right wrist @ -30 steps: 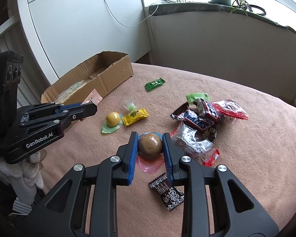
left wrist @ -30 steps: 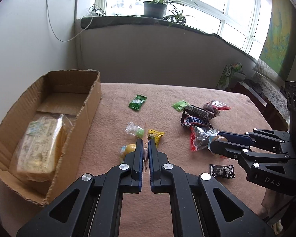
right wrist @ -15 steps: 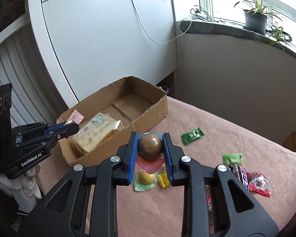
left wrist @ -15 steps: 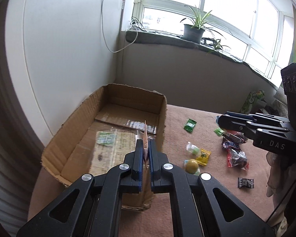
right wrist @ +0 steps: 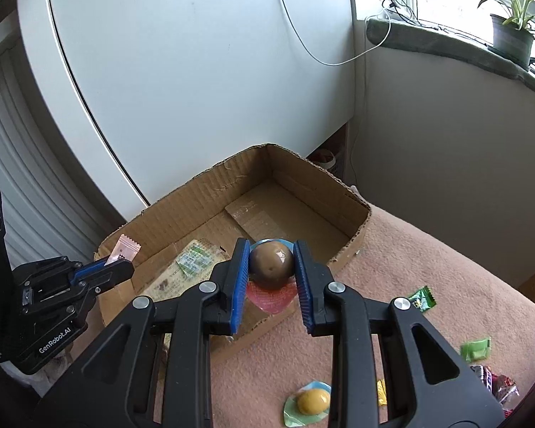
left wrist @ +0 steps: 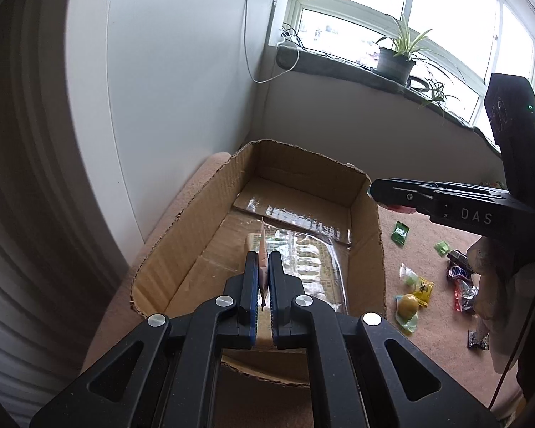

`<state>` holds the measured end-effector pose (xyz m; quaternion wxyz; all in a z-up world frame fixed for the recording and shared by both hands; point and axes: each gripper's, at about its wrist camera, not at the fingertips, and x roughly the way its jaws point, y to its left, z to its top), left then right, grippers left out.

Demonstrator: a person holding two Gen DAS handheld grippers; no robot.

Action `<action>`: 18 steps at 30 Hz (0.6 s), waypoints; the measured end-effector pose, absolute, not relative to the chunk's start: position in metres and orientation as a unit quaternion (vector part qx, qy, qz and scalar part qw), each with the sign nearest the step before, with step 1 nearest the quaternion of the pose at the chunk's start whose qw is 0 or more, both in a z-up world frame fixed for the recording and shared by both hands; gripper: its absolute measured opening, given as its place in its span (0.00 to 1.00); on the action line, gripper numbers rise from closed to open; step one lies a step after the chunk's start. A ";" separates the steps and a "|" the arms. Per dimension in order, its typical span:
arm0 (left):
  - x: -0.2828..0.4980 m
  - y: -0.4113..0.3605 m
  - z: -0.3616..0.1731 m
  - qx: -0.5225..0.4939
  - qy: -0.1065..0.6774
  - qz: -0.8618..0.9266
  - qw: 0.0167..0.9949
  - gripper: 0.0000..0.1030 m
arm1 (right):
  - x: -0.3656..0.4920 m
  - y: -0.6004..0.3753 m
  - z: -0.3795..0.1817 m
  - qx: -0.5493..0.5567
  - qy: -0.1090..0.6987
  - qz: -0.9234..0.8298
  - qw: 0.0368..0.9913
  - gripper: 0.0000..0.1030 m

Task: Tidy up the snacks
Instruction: 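Carry both candies to the box and release them from both grippers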

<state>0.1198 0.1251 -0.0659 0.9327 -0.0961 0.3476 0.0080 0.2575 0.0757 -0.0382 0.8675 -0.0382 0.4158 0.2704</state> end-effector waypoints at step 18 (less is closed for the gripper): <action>0.114 0.130 -0.063 -0.105 0.341 0.009 0.934 0.50 | 0.249 0.061 -0.019 -0.027 0.382 0.251 0.889 0.83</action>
